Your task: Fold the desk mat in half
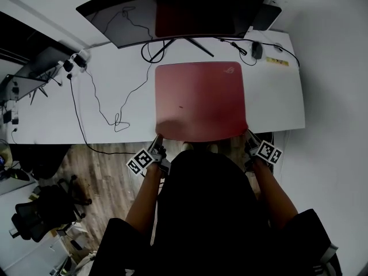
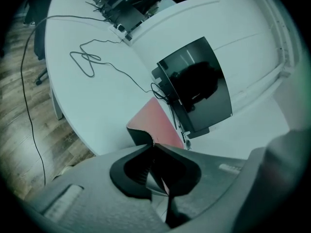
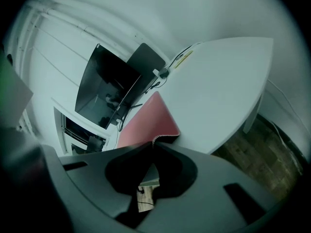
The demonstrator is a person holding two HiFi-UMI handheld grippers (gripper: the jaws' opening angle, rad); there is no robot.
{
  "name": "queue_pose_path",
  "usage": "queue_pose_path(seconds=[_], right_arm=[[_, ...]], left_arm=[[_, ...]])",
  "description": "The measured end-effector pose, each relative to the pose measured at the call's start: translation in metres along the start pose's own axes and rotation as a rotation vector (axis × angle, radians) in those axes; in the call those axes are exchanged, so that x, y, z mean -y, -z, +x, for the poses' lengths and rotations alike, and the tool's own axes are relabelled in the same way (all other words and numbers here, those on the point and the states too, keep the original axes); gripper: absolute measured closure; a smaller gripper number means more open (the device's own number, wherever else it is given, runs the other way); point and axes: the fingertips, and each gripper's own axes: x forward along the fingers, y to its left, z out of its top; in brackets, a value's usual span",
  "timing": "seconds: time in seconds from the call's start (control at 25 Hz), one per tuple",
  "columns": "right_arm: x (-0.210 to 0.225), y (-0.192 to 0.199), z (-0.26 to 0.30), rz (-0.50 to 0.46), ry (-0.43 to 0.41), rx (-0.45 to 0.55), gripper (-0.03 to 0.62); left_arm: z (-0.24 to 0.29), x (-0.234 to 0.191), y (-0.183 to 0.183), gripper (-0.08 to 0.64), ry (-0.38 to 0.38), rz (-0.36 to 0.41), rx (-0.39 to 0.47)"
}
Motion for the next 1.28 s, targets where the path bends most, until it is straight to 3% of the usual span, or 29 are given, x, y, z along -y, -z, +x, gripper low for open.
queue_pose_path(seconds=[0.16,0.32,0.48,0.56,0.72,1.12,1.28], right_arm=[[-0.007,-0.018,0.008,-0.013,-0.053,0.001,0.575],[-0.016,-0.029,0.016,-0.023,-0.095,-0.002,0.575],[-0.021,-0.040,0.020,0.001,-0.118,0.009,0.575],[-0.022,-0.045,0.021,0.008,-0.118,0.014,0.575],[-0.022,-0.053,0.025,0.020,-0.098,0.021,0.575],[-0.025,-0.076,0.046,0.090,0.003,0.121,0.574],[-0.028,-0.091,0.062,0.035,0.036,0.132,0.572]], left_arm=[[0.004,0.005,-0.009,0.529,0.005,-0.022,0.045],[0.008,0.006,-0.015,0.529,-0.042,-0.006,0.044],[0.012,0.014,-0.025,0.529,-0.030,-0.054,0.083],[0.015,0.019,-0.031,0.529,-0.032,-0.041,0.087],[0.029,0.030,-0.043,0.529,-0.034,0.011,0.064],[0.061,0.040,-0.067,0.529,-0.010,-0.027,0.018],[0.076,0.043,-0.083,0.529,-0.007,-0.012,0.012]])
